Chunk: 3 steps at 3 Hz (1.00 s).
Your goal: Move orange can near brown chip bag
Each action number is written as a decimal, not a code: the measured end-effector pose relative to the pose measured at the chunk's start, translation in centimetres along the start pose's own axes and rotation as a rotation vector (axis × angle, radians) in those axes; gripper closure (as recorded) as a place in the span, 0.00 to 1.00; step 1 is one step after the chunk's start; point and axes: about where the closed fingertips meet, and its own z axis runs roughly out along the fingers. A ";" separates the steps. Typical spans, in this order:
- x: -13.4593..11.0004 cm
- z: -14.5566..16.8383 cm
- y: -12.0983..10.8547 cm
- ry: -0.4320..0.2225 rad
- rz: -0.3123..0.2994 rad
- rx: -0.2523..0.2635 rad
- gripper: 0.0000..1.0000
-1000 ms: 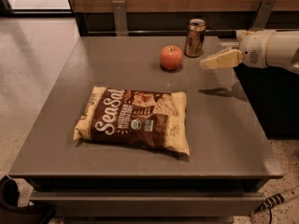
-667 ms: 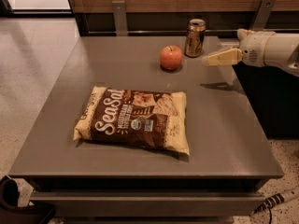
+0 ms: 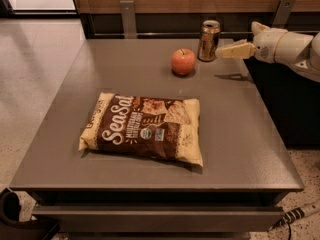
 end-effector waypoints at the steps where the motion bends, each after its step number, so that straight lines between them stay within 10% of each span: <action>1: -0.8 1.5 -1.2 -0.030 -0.006 -0.011 0.00; 3: -1.0 5.3 -1.3 -0.059 0.025 -0.070 0.00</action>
Offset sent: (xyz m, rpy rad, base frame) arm 0.0577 0.0176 0.0147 0.0449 -0.0270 0.0719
